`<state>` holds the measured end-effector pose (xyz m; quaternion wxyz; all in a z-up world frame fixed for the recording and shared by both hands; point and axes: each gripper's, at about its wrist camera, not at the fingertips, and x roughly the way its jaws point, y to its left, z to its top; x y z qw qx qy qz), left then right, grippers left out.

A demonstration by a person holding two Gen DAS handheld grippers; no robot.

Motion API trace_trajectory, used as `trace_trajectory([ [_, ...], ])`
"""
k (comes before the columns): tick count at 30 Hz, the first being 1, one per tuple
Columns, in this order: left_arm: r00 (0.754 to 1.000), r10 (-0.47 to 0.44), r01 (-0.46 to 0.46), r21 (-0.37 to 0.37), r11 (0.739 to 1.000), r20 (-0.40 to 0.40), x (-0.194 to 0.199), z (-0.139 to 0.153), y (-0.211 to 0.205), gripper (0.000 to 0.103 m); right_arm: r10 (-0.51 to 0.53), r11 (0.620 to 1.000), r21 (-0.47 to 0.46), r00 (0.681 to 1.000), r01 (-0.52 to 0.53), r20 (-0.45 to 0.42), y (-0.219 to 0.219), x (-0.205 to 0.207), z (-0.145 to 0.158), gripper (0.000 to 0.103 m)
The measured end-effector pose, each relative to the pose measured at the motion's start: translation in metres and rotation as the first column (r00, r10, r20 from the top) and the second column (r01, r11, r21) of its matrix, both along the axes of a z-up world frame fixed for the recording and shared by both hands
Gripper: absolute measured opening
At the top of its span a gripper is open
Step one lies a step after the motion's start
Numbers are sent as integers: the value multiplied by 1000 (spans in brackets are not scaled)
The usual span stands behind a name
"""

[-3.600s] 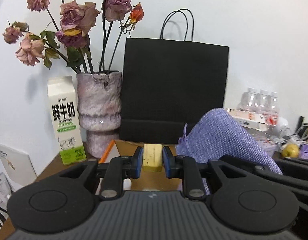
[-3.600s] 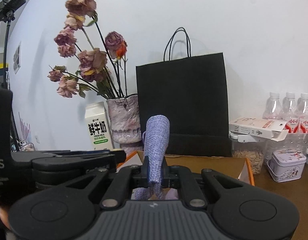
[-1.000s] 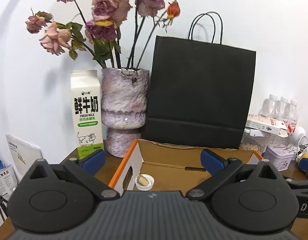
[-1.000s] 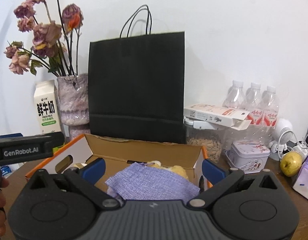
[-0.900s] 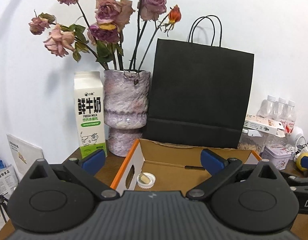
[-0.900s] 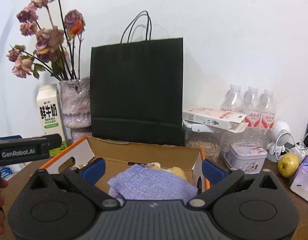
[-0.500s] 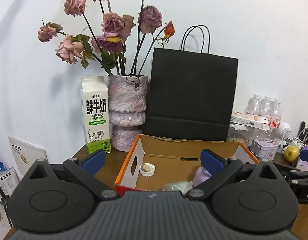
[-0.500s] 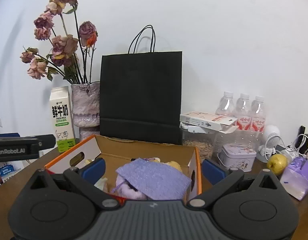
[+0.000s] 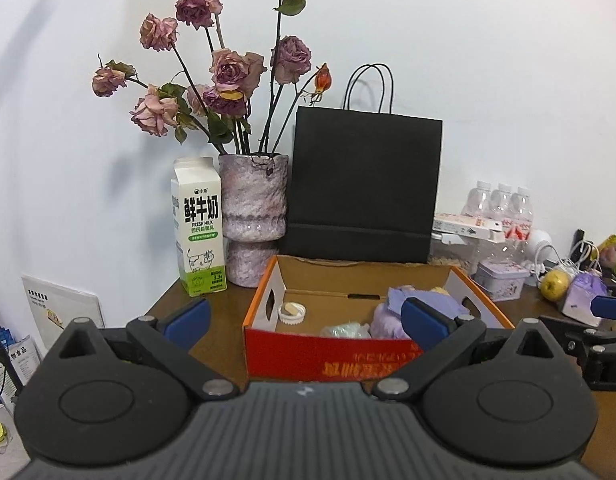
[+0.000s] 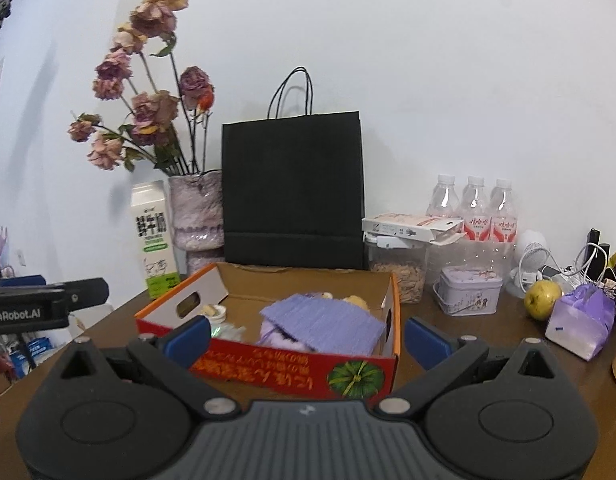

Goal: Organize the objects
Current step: 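Withdraw both grippers from the box back toward the table, then move the right gripper to the white tissue while the left gripper approaches the navy pouch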

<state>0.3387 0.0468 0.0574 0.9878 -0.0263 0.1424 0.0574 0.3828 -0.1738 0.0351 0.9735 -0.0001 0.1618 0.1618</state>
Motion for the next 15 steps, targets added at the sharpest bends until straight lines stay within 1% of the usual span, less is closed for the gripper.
trace_trajectory([
  [2,1000,0,0,-5,1000,0,-12,-2,0,103,1,1000,0,1000,-1,3,-2,-12,-2,103],
  [10,999,6,-8,-28,1000,-44,-50,-11,6,103,24,1000,-8,1000,-24,-15,-10,-53,-12,103],
  [15,997,14,-15,-19,1000,-79,-70,-21,6,103,28,999,-33,999,-29,-39,-16,-77,-24,103],
])
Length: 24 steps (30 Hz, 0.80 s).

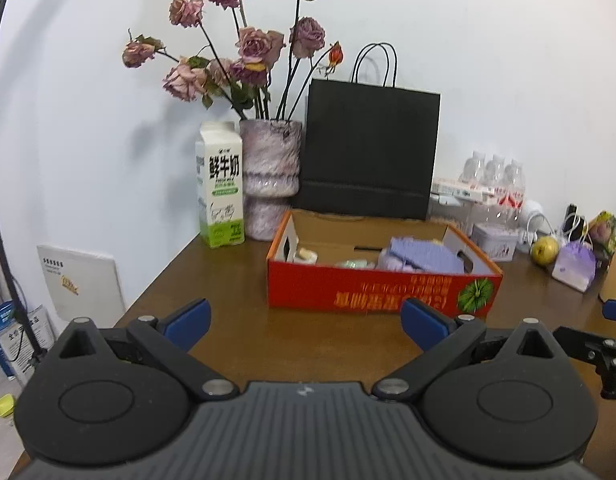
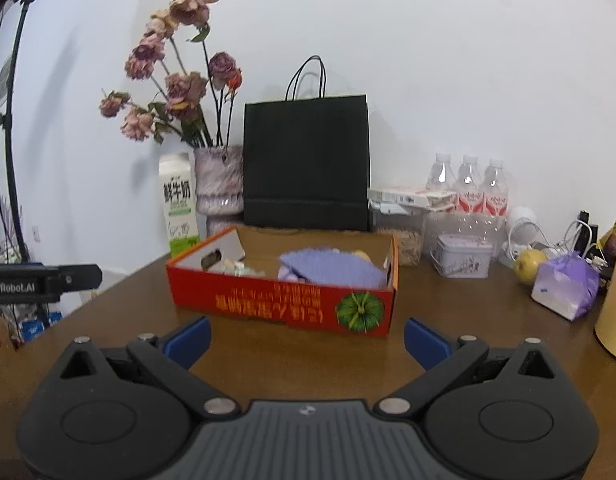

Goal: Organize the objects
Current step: 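Move the right gripper to the white tissue while the left gripper approaches the navy pouch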

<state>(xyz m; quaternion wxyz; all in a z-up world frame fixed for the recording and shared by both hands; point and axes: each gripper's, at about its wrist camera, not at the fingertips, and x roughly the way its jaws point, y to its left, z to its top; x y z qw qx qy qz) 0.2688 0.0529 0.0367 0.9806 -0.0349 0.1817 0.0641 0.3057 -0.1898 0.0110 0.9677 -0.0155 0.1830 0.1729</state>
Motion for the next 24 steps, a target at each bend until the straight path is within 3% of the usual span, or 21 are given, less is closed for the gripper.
trace_trajectory([
  [9,999,-5,5,19,1000,-32,-38,-10,-6,103,7,997,-70,998,-12,-70,-12,-39,-27,103],
  [24,997,-9,11,27,1000,-75,-85,-32,-16,103,41,993,-104,986,-59,-164,-28,-76,-59,103],
])
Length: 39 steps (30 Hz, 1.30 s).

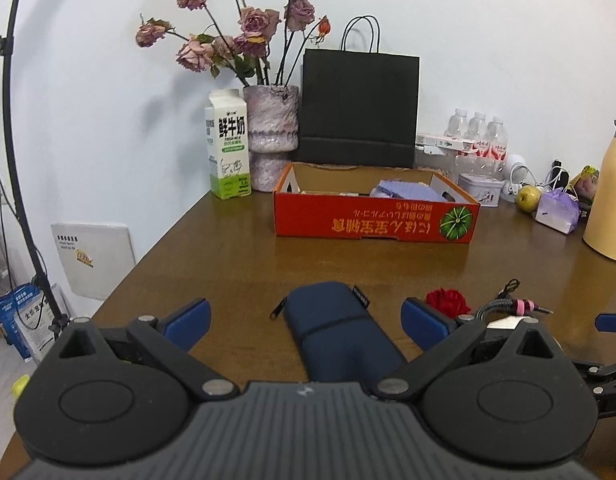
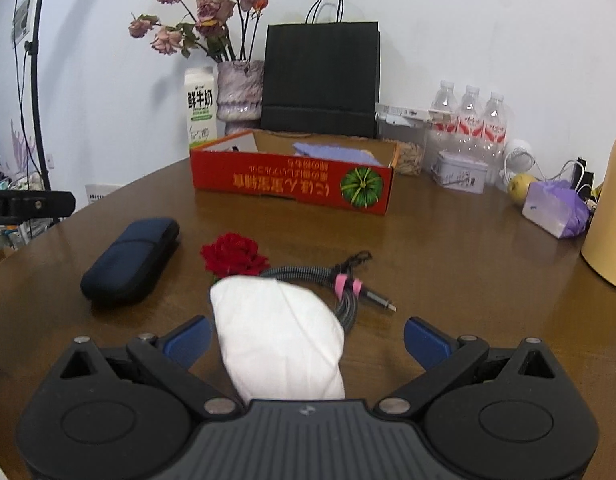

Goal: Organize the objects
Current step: 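Move the right gripper to the white tissue while the left gripper approaches the navy pouch, then grasp the white tissue with the right gripper while the left gripper grasps the navy pouch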

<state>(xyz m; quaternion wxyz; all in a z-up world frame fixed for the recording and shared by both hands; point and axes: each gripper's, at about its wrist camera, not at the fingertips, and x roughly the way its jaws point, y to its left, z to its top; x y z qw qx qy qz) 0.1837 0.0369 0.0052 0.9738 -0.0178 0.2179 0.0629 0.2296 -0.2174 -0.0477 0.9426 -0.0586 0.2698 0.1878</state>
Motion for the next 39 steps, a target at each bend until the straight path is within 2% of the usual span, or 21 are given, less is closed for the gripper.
trace_trajectory([
  [8,999,17,-19,-32,999,-40,-8,-11,6,103,24,1000,-5,998,-25,-55,-3,3,-10,103],
  [13,998,28,-30,-38,999,-54,-9,-13,8,103,60,998,-9,992,-62,-114,8,22,-18,103],
  [17,998,30,-32,-39,999,-62,-10,-16,9,103,44,999,-21,988,-48,-151,11,36,-27,103],
  [30,995,17,-23,-62,998,-98,-5,-27,5,103,28,999,-20,990,-31,-140,12,40,-27,103],
  [31,995,15,-22,-62,998,-99,-5,-28,5,103,24,999,-17,990,-27,-139,12,40,-27,102],
  [33,995,15,-22,-63,998,-103,-3,-29,4,103,23,1000,2,991,-23,-130,10,39,-25,92],
  [35,994,16,-23,-64,998,-107,-2,-31,4,103,44,998,39,992,-39,-119,7,37,-23,71],
  [39,994,15,-23,-65,998,-112,-1,-33,5,103,57,993,108,992,-45,-110,1,35,-20,62],
])
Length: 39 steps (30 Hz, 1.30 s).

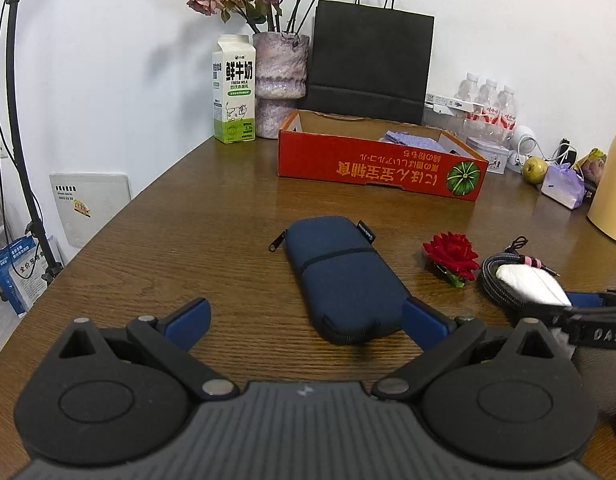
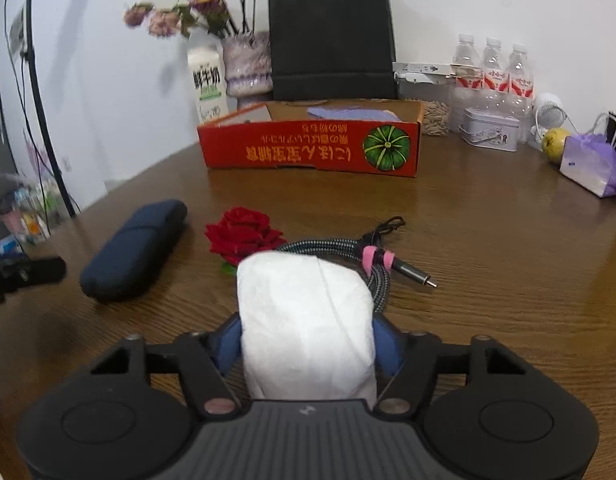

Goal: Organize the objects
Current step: 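Grasp the white tissue with the right gripper while the left gripper grasps the navy pouch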

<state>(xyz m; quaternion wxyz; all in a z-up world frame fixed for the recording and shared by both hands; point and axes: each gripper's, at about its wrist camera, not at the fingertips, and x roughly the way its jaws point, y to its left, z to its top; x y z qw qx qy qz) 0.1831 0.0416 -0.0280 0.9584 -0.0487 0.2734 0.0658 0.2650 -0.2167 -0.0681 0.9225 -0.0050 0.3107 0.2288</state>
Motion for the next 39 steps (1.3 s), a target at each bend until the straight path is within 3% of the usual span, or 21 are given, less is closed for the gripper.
trace_trajectory([
  [4,1000,1,-1,-4,1000,-7,2,-2,-1,103,-26,999,37,998,24,60,-6,-9,6,44],
  [7,1000,0,-1,-10,1000,-16,5,-4,-4,103,-65,998,33,992,62,106,-8,-16,9,42],
  [20,997,3,-3,7,1000,-78,61,-4,-21,103,-160,986,65,978,152,136,-19,-17,11,41],
  [28,978,118,-120,-4,993,-169,101,-23,-20,103,-165,986,62,973,157,162,-16,-21,13,41],
  [32,980,128,-123,42,991,-149,102,-29,-23,103,-158,987,60,973,150,166,-15,-22,14,41],
  [37,981,120,-115,42,992,-149,104,-29,-23,103,-155,987,60,976,147,156,-15,-20,13,41],
  [39,983,125,-121,39,992,-131,101,-28,-23,96,-156,987,59,976,148,152,-15,-19,13,41],
])
